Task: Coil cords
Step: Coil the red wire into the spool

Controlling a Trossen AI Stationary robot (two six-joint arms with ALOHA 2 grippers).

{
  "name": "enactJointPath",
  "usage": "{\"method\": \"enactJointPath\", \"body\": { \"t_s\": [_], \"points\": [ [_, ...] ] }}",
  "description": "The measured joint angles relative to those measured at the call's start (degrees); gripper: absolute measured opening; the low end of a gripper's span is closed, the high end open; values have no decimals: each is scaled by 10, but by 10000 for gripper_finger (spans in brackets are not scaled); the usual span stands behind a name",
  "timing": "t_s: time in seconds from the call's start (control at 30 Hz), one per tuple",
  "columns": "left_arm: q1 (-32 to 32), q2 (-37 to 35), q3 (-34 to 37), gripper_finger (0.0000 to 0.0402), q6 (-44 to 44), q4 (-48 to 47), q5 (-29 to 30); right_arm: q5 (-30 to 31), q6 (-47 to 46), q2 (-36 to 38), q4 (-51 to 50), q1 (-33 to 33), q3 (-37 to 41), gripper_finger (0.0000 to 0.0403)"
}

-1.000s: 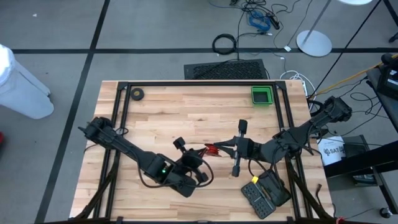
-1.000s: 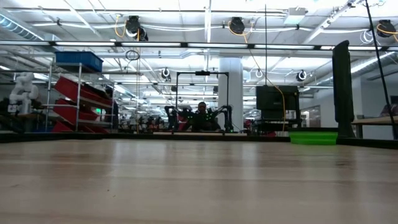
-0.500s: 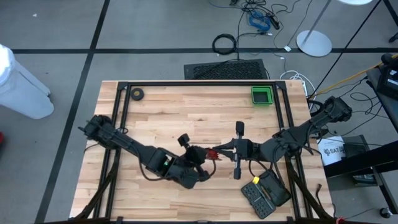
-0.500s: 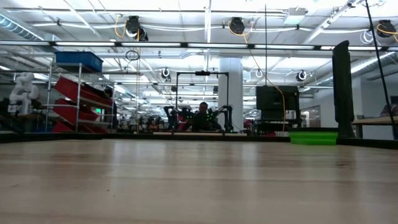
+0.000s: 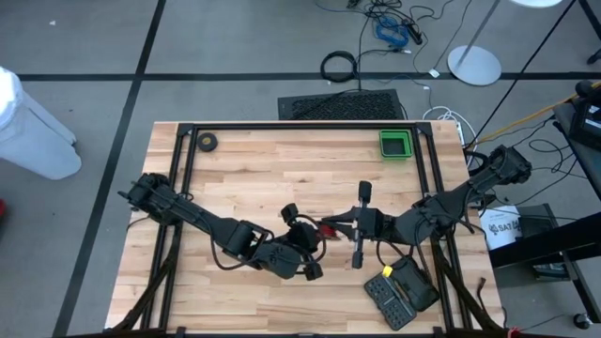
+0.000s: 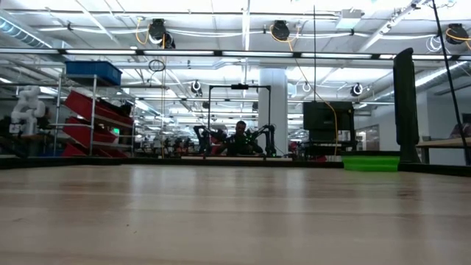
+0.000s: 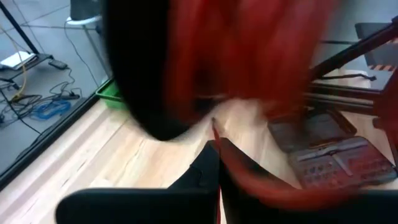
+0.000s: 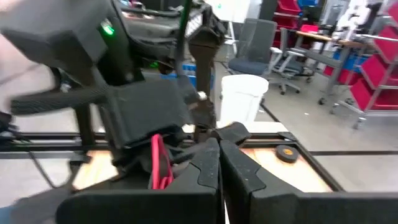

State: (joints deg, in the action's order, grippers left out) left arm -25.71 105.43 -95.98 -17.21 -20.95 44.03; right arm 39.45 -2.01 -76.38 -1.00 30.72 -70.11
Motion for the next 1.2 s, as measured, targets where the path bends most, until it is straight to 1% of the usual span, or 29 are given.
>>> {"method": "enactJointPath", "body": {
  "t_s": [0.3,0.6,0.77,0.9,1.03,1.2],
  "points": [
    [-1,0,0,2,-1,1,1,40,11,-1,-2,1,0,0],
    [-2,0,0,2,-3,12,-5,46,12,-1,-1,0,0,0],
    [-2,0,0,2,15,46,-32,84,18,-3,-1,0,0,0],
    [-2,0,0,2,22,62,-35,94,25,-7,6,0,0,0],
    [-2,1,0,2,27,73,-36,130,46,-18,21,0,0,0],
    [-2,1,0,2,31,90,-56,151,60,-31,30,-4,0,0]
  ]
}}
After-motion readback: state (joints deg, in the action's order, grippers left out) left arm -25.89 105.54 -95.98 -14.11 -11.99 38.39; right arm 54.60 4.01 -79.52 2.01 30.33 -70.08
